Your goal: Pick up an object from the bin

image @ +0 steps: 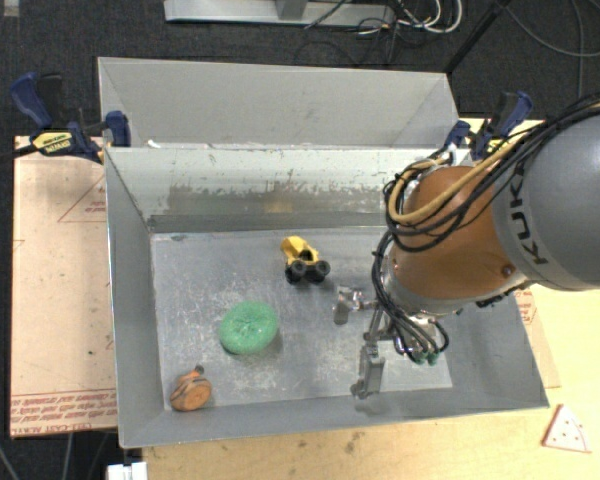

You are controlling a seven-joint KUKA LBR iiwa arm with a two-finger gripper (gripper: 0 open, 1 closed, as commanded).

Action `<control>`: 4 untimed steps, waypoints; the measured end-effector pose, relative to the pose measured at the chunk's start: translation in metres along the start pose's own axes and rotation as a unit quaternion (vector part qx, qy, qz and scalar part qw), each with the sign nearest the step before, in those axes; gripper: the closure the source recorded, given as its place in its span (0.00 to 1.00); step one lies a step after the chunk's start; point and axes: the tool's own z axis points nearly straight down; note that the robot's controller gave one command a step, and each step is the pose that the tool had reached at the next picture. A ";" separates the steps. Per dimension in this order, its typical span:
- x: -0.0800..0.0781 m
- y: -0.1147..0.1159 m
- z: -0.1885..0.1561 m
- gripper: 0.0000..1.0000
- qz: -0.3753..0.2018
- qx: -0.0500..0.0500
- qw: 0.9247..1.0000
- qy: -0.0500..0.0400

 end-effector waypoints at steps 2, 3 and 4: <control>-0.029 0.045 0.010 0.00 -0.015 0.001 1.000 -0.005; -0.037 0.064 0.050 0.00 0.012 -0.002 1.000 -0.005; -0.052 0.074 0.068 0.00 -0.027 0.001 1.000 -0.004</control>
Offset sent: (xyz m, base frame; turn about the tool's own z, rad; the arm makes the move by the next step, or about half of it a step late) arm 0.0512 0.0912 -0.0255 -0.0681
